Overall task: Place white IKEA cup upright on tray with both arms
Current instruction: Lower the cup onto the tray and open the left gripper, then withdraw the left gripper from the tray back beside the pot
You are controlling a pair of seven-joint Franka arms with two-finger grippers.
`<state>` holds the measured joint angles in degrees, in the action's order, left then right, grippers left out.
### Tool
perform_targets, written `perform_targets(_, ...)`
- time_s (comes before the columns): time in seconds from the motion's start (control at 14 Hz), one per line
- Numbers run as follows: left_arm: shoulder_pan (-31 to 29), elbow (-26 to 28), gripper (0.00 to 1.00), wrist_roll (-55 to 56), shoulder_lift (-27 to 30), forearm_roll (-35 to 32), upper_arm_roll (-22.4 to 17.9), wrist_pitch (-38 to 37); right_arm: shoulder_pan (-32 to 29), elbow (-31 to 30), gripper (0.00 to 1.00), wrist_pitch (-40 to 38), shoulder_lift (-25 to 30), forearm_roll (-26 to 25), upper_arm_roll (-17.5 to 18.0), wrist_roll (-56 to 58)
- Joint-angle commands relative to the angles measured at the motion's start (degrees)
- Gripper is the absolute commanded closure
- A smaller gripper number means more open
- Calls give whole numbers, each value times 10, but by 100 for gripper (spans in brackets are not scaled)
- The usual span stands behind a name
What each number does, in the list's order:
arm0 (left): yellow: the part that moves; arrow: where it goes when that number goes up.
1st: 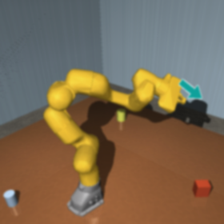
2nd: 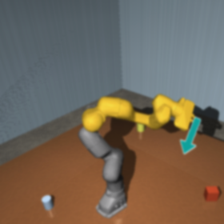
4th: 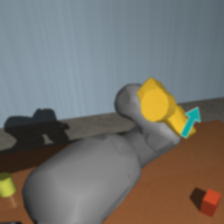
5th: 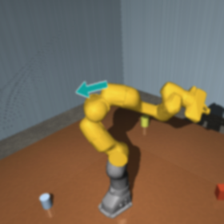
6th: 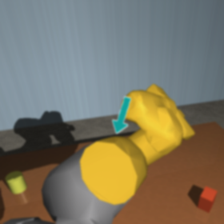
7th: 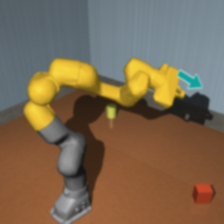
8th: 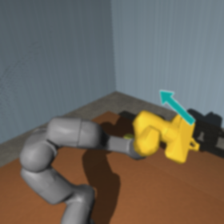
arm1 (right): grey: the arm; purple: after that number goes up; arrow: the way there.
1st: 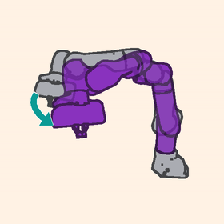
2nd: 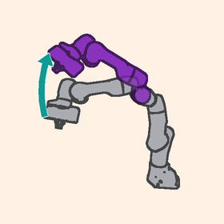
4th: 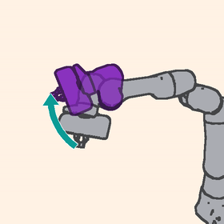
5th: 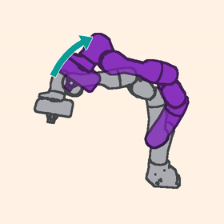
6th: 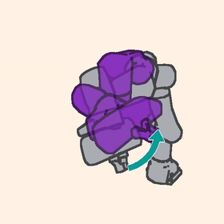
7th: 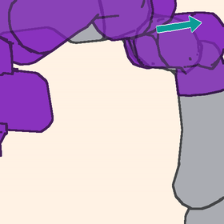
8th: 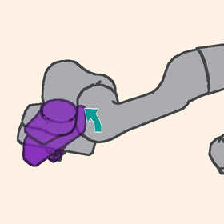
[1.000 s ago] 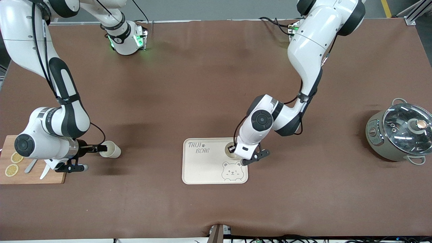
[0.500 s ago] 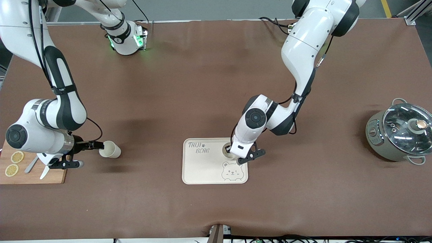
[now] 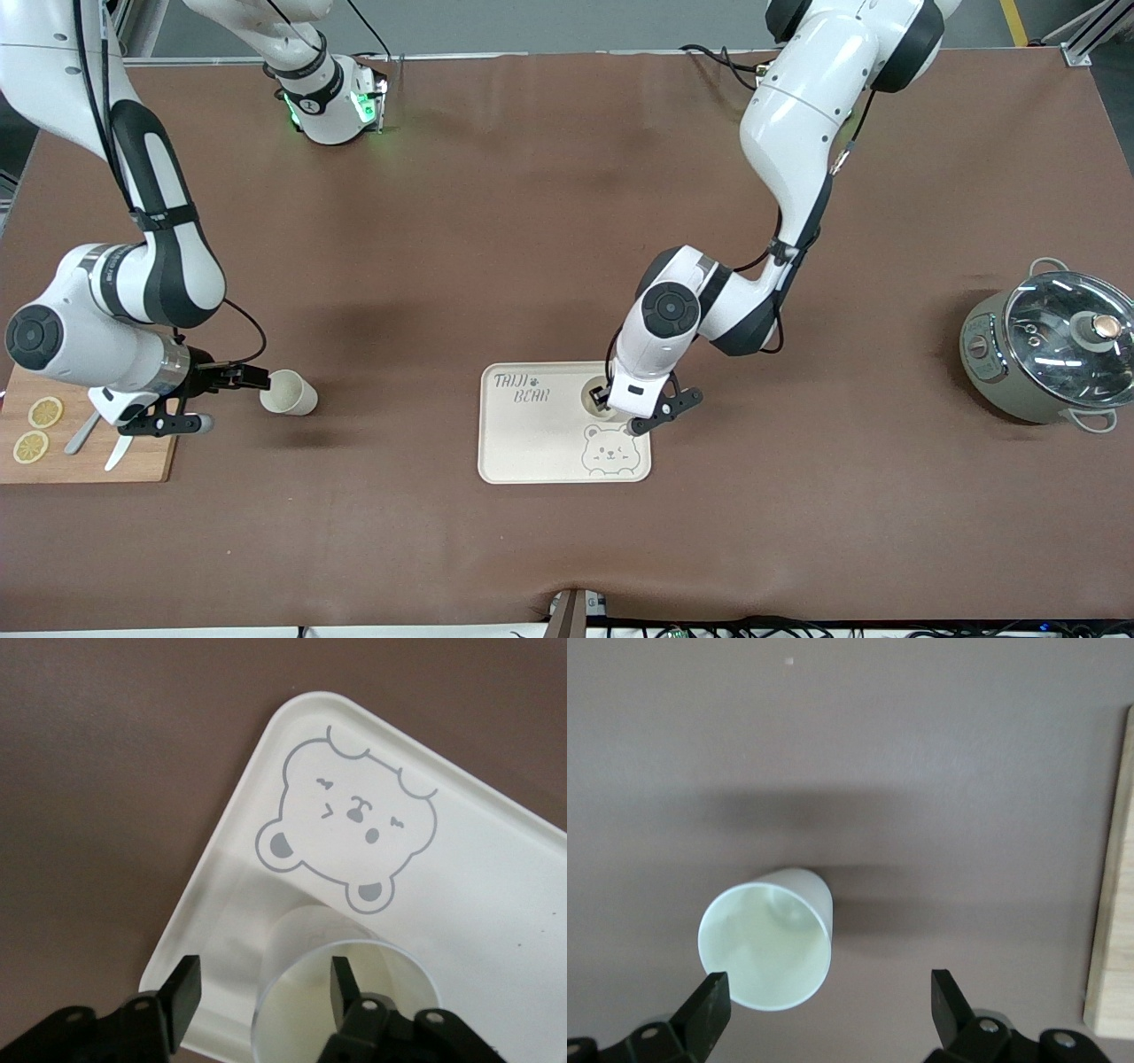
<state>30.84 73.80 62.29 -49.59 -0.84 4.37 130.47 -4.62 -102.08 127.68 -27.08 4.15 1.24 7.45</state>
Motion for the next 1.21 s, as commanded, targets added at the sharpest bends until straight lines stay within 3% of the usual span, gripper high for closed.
perform_targets(0.0,7,-27,0,9,26,3,-11,-64,3,-92,0,83,55,9,-1,-1)
perform_targets(0.21,-19,-24,0,-14,77,-2,-17,-115,3,-116,0,136,55,9,-2,0)
perform_targets(0.43,-107,-10,0,-205,153,7,-13,-178,14,-116,0,138,48,8,-3,1)
perform_targets(0.71,-233,-6,0,-437,180,49,-13,-187,20,-108,0,140,24,5,-3,2)
perform_targets(0.93,-295,-6,0,-546,192,46,-16,-202,18,-97,0,140,10,1,-3,5)
perform_targets(1.14,-330,-6,0,-590,246,48,-14,-278,12,-82,0,140,-9,0,-4,9)
